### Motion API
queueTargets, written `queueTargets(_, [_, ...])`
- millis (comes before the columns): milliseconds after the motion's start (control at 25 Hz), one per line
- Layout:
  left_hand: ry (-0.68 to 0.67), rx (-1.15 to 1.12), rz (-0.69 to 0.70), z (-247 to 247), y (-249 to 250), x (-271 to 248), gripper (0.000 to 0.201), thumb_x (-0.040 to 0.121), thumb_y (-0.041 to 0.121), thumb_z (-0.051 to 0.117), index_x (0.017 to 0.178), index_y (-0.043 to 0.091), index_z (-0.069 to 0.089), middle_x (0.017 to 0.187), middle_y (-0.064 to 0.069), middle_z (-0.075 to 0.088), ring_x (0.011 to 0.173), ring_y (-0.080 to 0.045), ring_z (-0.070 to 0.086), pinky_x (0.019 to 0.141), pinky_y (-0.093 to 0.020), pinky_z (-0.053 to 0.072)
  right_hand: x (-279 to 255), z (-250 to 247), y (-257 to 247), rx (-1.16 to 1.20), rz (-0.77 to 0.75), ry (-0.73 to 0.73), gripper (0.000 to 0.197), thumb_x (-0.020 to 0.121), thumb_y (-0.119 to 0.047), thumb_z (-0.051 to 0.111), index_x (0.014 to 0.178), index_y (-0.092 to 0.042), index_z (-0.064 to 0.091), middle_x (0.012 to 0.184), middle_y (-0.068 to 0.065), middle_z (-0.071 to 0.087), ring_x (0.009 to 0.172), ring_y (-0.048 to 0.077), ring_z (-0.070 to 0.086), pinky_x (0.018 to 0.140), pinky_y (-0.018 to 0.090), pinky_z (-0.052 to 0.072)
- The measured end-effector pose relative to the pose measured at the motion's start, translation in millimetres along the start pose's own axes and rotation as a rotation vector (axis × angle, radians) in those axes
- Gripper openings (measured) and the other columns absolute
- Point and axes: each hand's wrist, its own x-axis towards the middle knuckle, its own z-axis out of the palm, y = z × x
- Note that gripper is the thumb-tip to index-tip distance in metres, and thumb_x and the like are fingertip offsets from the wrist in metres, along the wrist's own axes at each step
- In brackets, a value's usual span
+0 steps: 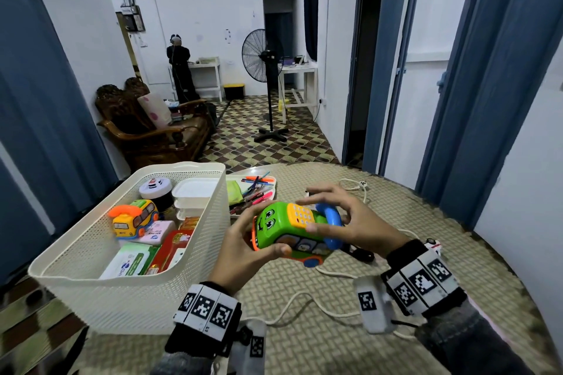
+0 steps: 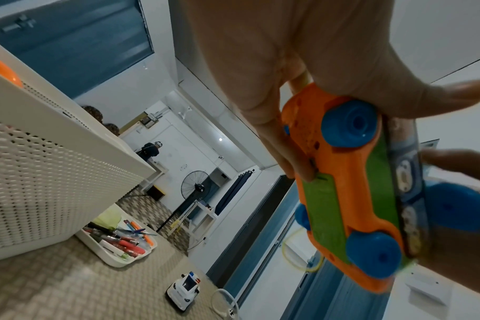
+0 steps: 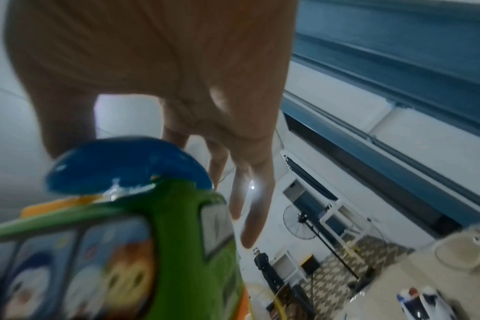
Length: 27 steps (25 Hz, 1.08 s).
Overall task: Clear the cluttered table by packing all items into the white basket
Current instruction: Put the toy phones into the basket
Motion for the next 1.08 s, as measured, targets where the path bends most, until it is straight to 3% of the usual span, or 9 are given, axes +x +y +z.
queueTargets(80, [-0.049, 0.036, 0.007, -3, -6, -3, 0.086, 0.053, 0.051, 0.087, 0.125, 0.015, 0.056, 0.124, -0.011, 0.061, 0.115, -0.026, 0.060, 0.091, -0.041, 0.052, -1, 4, 0, -0.151, -0.017, -0.089, 0.059, 0.066, -0.034, 0.085, 0.119, -0.025, 0.062, 0.130, -0.006, 0.047, 0.122, -0.004, 0.044, 0.095, 0.009, 0.039])
queueTargets(160, [-0.064, 0.059, 0.007, -4, -11, -5, 0.086, 0.057, 0.051, 0.086, 0.128, 0.015, 0.055, 0.127, -0.012, 0.058, 0.118, -0.028, 0.057, 0.094, -0.044, 0.050, -2, 13, 3, -0.235, -0.076, -0.079, 0.067, 0.061, -0.031, 0.087, 0.121, -0.017, 0.061, 0.119, -0.002, 0.056, 0.111, 0.004, 0.055, 0.094, 0.018, 0.045])
queueTargets(280, [-0.024, 0.063, -0.001, -8, -14, -7, 0.084, 0.063, 0.055, 0.081, 0.131, 0.014, 0.053, 0.132, -0.011, 0.055, 0.121, -0.024, 0.056, 0.093, -0.038, 0.051, -8, 26, 2, -0.178, -0.067, 0.038, 0.061, 0.060, -0.025, 0.086, 0.116, -0.016, 0.065, 0.106, -0.002, 0.065, 0.098, 0.006, 0.061, 0.086, 0.027, 0.051])
queueTargets(360, [0.025, 0.052, -0.021, -14, -16, -8, 0.073, 0.071, 0.058, 0.073, 0.128, 0.017, 0.056, 0.132, -0.007, 0.056, 0.121, -0.020, 0.056, 0.089, -0.031, 0.052, -13, 35, 3, -0.177, -0.044, 0.142, 0.058, 0.059, -0.026, 0.088, 0.113, -0.020, 0.067, 0.103, -0.007, 0.067, 0.094, 0.006, 0.062, 0.085, 0.033, 0.052])
queueTargets(440, [0.098, 0.024, -0.074, -21, -19, -11, 0.056, 0.076, 0.053, 0.068, 0.121, 0.020, 0.060, 0.126, -0.003, 0.062, 0.119, -0.018, 0.058, 0.090, -0.029, 0.050, -19, 45, 7, -0.179, -0.013, 0.236, 0.057, 0.057, -0.032, 0.088, 0.110, -0.024, 0.066, 0.103, -0.009, 0.068, 0.095, 0.005, 0.063, 0.085, 0.034, 0.052])
queueTargets(600, [0.147, 0.037, -0.137, -39, -30, -25, 0.031, 0.085, 0.022, 0.069, 0.115, 0.014, 0.063, 0.114, -0.001, 0.068, 0.113, -0.017, 0.061, 0.091, -0.025, 0.049, -30, 68, 16, -0.208, 0.069, 0.375, 0.051, 0.055, -0.046, 0.083, 0.100, -0.029, 0.066, 0.091, -0.011, 0.068, 0.086, 0.003, 0.064, 0.079, 0.033, 0.053])
queueTargets(760, [0.109, 0.059, -0.143, -56, -31, -41, 0.037, 0.079, 0.023, 0.064, 0.114, 0.012, 0.062, 0.105, -0.003, 0.071, 0.102, -0.013, 0.065, 0.088, -0.029, 0.050, -42, 96, 15, -0.217, 0.114, 0.438, 0.059, 0.053, -0.053, 0.077, 0.104, -0.028, 0.065, 0.096, -0.010, 0.068, 0.089, 0.005, 0.064, 0.081, 0.033, 0.053])
queueTargets(920, [0.097, 0.126, -0.128, -76, -27, -56, 0.033, 0.079, 0.024, 0.064, 0.111, 0.018, 0.063, 0.103, 0.001, 0.071, 0.098, -0.008, 0.065, 0.081, -0.020, 0.049, -52, 117, 9, -0.209, 0.152, 0.473, 0.056, 0.051, -0.055, 0.077, 0.100, -0.033, 0.063, 0.094, -0.012, 0.067, 0.086, 0.005, 0.064, 0.079, 0.036, 0.054])
queueTargets(1080, [0.145, 0.209, -0.077, -102, -22, -73, 0.027, 0.085, 0.005, 0.067, 0.108, 0.018, 0.064, 0.106, 0.005, 0.068, 0.098, -0.006, 0.063, 0.085, -0.027, 0.051, -67, 149, 3, -0.233, 0.200, 0.505, 0.065, 0.050, -0.059, 0.077, 0.105, -0.026, 0.065, 0.095, -0.010, 0.068, 0.087, 0.007, 0.065, 0.079, 0.039, 0.054])
